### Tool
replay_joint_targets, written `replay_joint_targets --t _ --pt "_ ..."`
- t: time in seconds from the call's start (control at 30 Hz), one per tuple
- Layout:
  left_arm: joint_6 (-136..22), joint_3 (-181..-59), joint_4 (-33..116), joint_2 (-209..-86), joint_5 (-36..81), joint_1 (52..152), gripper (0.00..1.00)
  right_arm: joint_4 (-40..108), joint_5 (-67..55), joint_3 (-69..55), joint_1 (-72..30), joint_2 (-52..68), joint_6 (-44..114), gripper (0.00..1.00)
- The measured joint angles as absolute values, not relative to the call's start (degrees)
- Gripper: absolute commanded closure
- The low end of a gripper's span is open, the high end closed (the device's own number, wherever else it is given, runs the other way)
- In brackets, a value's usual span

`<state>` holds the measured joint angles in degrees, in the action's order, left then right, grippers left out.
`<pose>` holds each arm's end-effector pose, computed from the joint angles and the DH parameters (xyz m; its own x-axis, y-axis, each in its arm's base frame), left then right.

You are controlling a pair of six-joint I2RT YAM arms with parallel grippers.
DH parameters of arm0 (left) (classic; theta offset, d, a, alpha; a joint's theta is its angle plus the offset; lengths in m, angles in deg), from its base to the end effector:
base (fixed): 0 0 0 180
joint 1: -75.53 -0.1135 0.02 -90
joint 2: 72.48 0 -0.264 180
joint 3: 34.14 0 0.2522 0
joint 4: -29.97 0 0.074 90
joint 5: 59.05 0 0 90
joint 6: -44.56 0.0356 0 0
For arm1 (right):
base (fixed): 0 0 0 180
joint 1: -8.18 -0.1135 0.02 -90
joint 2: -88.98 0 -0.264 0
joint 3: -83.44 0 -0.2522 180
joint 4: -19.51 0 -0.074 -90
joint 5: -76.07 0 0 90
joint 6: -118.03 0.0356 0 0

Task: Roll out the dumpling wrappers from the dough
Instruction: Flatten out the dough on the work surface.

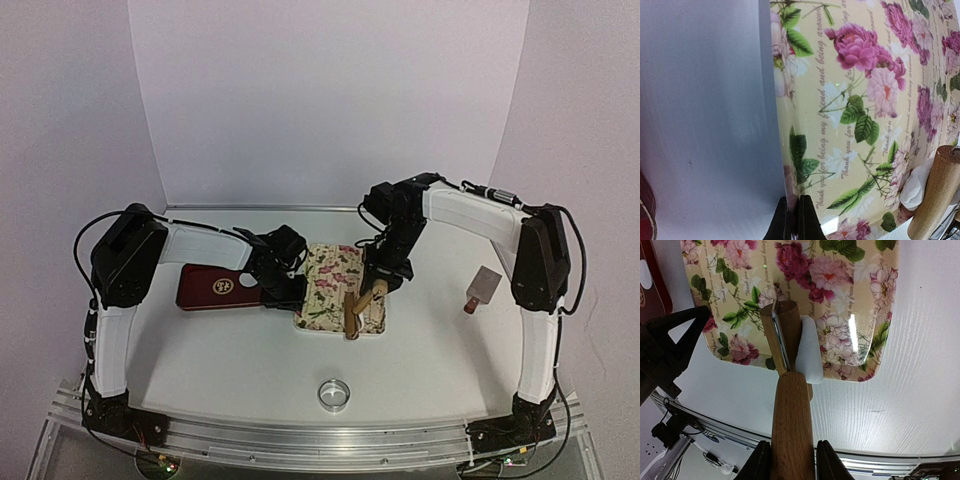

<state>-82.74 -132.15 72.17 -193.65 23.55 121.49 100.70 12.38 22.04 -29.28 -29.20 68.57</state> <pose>0.2985 -0.3152 0.1408 -0.9572 0.1254 -0.2607 0.2139 0.9136 -0.3458 0.3189 0.2642 0.2435 -0.9865 -0.0218 0.1625 0.0520 0.8981 0.4367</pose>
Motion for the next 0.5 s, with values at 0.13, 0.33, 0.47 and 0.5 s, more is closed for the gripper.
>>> replay_joint_targets --t 0.13,0.33,0.47,0.5 --pt "-82.6 -132.1 72.2 -193.6 23.6 121.5 1.0 100.0 13.1 21.6 -29.2 -29.2 68.6 1.0" --pt "-82.2 -132.1 72.2 -193.6 23.6 121.5 1.0 99.5 13.9 21.4 -29.1 -29.5 68.6 1.0" --pt "-81.8 -132.1 72.2 -193.6 23.6 121.5 1.0 99.0 14.7 21.4 -29.1 -29.9 68.6 1.0" --pt "-81.7 -132.1 72.2 -193.6 23.6 121.5 1.0 98.9 15.0 21.5 -29.0 -30.1 68.6 1.0"
